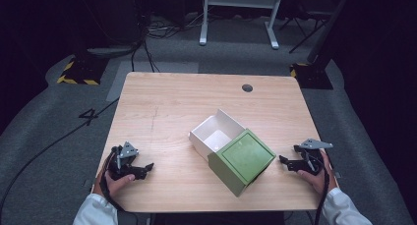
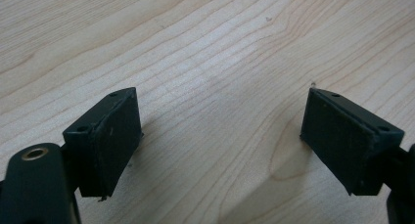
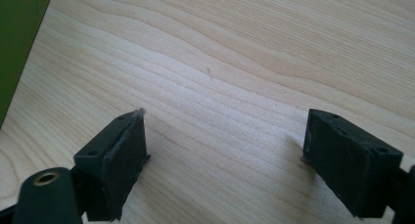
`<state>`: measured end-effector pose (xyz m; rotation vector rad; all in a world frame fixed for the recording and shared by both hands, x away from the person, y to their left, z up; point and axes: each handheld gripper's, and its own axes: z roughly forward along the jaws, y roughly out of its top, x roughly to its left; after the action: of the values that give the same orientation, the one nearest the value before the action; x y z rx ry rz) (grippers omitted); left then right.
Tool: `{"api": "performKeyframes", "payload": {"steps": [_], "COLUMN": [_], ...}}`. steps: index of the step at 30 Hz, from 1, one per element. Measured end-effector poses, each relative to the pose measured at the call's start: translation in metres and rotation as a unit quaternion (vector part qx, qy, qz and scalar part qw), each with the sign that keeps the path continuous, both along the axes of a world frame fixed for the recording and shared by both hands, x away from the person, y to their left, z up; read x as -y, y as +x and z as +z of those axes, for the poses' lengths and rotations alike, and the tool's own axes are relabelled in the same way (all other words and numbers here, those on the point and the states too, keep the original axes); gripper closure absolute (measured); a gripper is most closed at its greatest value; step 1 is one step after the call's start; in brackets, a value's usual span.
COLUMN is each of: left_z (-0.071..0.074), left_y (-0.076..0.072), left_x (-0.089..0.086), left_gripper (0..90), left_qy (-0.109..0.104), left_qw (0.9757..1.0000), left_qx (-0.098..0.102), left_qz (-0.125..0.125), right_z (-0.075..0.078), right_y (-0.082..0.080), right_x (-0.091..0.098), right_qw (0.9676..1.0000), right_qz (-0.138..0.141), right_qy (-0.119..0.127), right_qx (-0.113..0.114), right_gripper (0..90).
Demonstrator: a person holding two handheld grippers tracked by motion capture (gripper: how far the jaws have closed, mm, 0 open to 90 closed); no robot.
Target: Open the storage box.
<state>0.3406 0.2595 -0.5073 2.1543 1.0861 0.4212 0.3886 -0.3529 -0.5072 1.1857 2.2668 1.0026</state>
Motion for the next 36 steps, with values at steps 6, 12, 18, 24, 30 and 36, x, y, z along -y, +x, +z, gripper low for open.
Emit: {"api": "performKeyframes", "payload": {"steps": [6,12,18,24,30,36], "left_z": [0.0001,0.0002,0.0001,0.0001,0.0001,0.0001], "left_y": [0.0007,0.0011,0.0011,0.0023,0.0023,0.0022], "left_x": [-0.0004,-0.0006,-0.0005,0.0004,0.0002,0.0004], "left_gripper": [14.7,14.5,14.3,13.5,13.5,13.5], "left_qy": [0.002,0.004,0.005,0.006,0.007,0.006], "left_qw": [1.0,1.0,1.0,1.0,1.0,1.0], "left_qx": [0.001,0.002,0.002,0.001,0.001,0.001], "left_qz": [-0.003,-0.006,-0.006,-0.003,-0.004,-0.003], "right_z": [0.0,0.0,-0.0001,-0.0001,0.0,-0.0001], "right_y": [-0.0002,-0.0001,0.0003,0.0004,0.0003,0.0004], "right_x": [-0.0002,-0.0002,-0.0005,-0.0005,-0.0006,-0.0005], "right_qw": [1.0,1.0,1.0,1.0,1.0,1.0], "right_qz": [0.002,0.002,0.001,0.001,0.001,0.001], "right_qy": [0.0,0.0,0.0,-0.001,-0.001,-0.001], "right_qx": [0.0,0.0,0.0,0.0,0.0,0.0], "right_gripper": [16.3,16.2,15.7,15.7,15.7,15.7]}}
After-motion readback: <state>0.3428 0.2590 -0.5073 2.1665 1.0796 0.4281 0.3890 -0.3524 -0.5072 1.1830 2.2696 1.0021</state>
